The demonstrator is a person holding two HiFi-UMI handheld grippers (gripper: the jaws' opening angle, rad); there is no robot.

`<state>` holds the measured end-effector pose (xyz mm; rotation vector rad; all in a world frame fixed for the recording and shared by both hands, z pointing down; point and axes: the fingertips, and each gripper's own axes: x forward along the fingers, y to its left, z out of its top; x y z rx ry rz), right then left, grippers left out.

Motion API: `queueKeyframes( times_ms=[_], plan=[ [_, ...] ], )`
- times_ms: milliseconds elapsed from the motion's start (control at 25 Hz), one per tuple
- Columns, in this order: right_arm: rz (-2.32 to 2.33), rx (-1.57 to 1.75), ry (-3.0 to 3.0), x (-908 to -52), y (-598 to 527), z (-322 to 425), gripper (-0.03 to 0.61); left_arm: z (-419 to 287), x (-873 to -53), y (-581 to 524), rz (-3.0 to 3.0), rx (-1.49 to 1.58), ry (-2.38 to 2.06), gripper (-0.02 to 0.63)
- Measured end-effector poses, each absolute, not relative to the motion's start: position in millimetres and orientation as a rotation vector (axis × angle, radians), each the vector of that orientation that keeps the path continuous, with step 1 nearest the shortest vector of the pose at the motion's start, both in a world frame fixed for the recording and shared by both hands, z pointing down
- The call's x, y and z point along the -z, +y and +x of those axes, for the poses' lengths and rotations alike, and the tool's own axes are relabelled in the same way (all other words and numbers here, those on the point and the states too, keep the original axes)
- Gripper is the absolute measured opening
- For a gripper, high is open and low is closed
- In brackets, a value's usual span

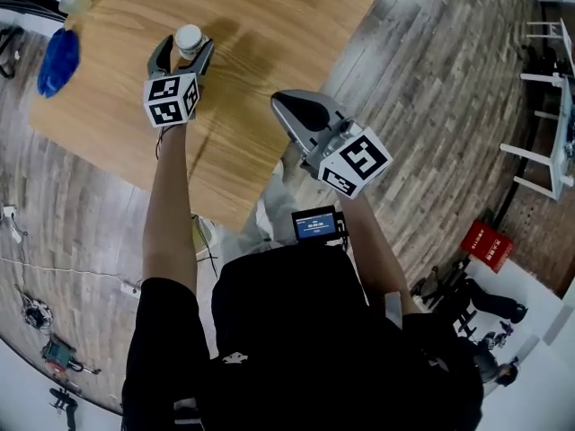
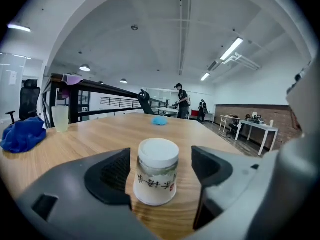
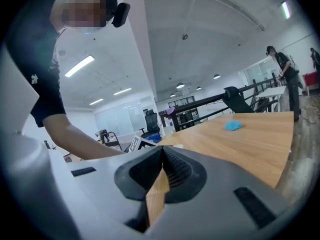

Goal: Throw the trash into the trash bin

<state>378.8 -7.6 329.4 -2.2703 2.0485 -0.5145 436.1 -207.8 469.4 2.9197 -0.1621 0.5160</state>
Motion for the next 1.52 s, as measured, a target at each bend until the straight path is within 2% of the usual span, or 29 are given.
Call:
queueKeyframes(
  times_ms=[160,200,240,720,1000,1520],
  plan=[
    [-2.273,0.538,2.038,-340.6,-10.4,382.7,-0.002,446.9,-474.3,-199.2,3.046,-0.613,-0.091,0.370],
    [-2.274,0.545,2.028,-342.6,-9.2,384.0,-0.002,447.1,-477.2,-195.8,3.080,-0.658,-0.074,0.351],
    [-2.276,0.552,2.018,-344.1,-7.2,385.6,-0.002,447.1,-478.8,-193.1,3.095,-0.680,-0.070,0.275],
    [-2.252,0.548,1.999,-341.9,2.7,386.1,-0.002,432.1,-428.4,-162.7,3.124,-0.552,-0.088,0.265],
    [-2.131,0.521,2.110,-337.0,-1.1,364.6,-0.002,373.9,-412.6,-145.2,3.098,-0.526,-0.233,0.265],
    [-1.714,0.615,2.470,-370.9,-29.7,267.7,-0.002,190.4,-456.4,-133.1,2.888,-0.615,-0.780,0.265]
  ],
)
